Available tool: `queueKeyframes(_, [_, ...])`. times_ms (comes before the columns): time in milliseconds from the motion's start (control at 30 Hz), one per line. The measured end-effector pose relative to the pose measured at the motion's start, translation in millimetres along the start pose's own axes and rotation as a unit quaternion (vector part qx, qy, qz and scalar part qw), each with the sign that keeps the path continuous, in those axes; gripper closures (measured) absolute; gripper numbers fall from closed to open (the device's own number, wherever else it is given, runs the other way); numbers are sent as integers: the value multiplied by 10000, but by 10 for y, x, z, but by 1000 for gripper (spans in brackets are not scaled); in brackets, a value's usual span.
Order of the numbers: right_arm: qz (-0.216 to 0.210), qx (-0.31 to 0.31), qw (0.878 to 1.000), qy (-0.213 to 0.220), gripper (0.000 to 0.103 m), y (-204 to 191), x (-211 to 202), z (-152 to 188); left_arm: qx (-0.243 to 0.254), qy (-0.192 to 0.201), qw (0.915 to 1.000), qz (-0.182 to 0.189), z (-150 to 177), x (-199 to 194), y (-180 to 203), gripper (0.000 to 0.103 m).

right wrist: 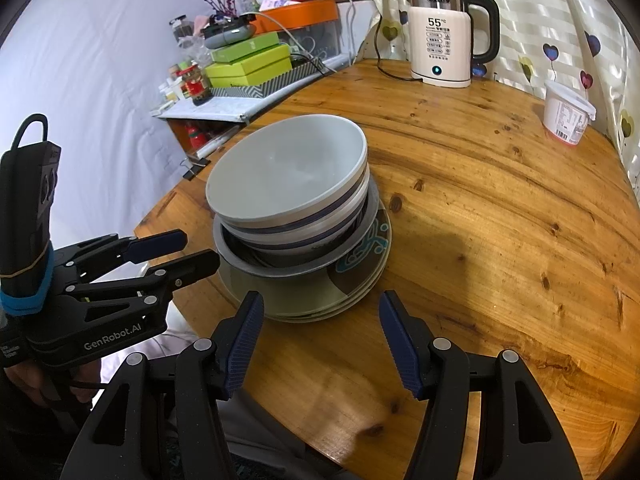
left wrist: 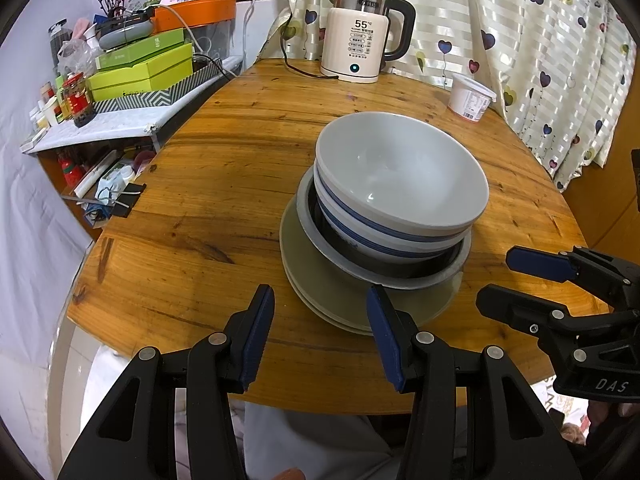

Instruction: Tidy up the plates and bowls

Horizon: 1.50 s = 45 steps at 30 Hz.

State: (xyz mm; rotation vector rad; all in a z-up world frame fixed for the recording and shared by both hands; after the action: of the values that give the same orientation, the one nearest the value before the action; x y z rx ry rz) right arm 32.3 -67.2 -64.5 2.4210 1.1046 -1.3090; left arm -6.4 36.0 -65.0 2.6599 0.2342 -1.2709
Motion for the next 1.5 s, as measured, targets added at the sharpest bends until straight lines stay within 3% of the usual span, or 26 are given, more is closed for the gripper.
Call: queueKeyframes(1500, [-14,-15,10000,-11,39,-28,-32,25,15,-92,9999,-91,3,-4,6,54])
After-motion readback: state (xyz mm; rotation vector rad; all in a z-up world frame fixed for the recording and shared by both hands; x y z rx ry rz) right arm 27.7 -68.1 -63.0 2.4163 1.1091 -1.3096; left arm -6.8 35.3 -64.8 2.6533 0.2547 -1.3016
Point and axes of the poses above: each gripper's, at about its wrist camera, not at the fingertips, and x roughly the way its jaws point, y to its right, z to its underside, the point moved 8 cm from there along x, roughly the way its jaws point, and after that the axes turned 1 degree about y, right-handed, at the moved point
